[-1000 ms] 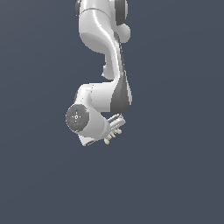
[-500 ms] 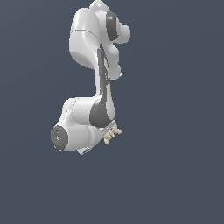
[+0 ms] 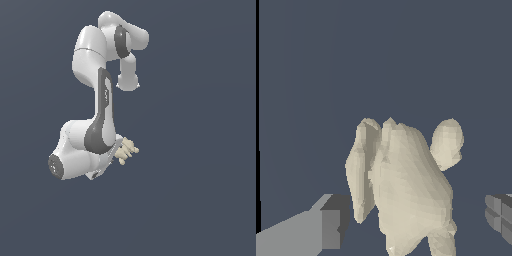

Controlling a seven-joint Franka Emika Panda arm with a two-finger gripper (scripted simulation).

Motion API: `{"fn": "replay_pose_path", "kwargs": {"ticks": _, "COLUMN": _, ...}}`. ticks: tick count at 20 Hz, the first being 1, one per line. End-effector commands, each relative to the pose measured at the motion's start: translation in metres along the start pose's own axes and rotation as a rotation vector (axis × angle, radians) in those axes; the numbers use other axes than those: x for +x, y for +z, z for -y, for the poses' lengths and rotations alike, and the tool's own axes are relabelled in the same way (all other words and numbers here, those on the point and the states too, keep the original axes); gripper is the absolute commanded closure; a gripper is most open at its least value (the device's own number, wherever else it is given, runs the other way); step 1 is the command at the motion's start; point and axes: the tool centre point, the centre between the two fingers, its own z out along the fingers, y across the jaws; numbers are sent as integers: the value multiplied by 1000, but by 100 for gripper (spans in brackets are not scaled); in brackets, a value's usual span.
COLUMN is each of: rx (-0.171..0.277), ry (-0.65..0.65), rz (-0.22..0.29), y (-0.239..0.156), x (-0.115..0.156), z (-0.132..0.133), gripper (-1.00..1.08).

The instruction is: Pick up the object and move it to a goal position.

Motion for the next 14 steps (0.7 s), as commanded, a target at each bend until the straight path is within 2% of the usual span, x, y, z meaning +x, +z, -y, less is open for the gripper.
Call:
{"fn": "replay_pose_path", "kwargs": {"ticks": 1, "rx": 22, "ry": -26, "rz": -6, "y": 1, "x": -3, "z": -2, "gripper": -100}}
{"fn": "replay_pose_path", "kwargs": {"ticks": 6, "rx": 40, "ry": -48, "rz": -13, "y": 2, "x": -6, "z": -3, "gripper": -100}}
{"fn": "replay_pose_path", "kwargs": {"ticks": 14, "rx": 38, "ry": -44, "rz": -12, "y": 6, "x": -6, "z": -3, "gripper": -100}}
